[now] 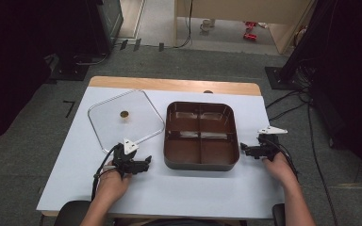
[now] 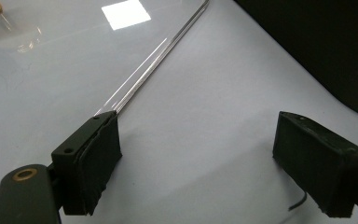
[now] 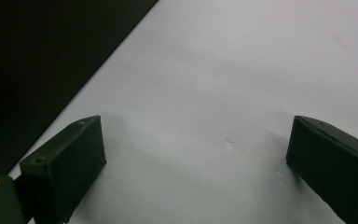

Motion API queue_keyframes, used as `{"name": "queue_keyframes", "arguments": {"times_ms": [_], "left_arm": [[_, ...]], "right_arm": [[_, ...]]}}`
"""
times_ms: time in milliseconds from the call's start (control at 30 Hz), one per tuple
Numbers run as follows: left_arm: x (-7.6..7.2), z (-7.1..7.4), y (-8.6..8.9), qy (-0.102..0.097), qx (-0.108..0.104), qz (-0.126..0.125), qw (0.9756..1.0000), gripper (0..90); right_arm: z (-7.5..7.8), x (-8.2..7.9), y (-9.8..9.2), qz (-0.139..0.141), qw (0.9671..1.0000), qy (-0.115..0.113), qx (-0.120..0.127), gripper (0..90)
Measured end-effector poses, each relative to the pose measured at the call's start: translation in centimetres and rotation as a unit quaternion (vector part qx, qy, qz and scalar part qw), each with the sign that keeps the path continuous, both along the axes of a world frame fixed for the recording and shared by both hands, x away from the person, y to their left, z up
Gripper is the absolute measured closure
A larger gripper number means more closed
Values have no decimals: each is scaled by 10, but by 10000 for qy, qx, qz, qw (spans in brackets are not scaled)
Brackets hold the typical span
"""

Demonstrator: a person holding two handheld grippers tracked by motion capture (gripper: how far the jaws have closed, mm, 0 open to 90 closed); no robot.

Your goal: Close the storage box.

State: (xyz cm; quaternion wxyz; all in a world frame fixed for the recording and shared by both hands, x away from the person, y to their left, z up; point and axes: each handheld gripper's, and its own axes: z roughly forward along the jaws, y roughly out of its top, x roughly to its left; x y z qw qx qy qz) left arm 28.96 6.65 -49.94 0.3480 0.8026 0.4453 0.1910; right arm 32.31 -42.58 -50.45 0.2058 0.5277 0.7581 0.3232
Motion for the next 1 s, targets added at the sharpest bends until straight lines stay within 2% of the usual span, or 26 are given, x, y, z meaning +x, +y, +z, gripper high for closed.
{"name": "queue_keyframes", "arguments": {"times_ms": [1000], "left_arm": [[-1, 0, -1, -25, 5, 10, 10000, 147]], "right_arm": [[0, 0, 0, -5, 10000, 4, -2, 37]]}}
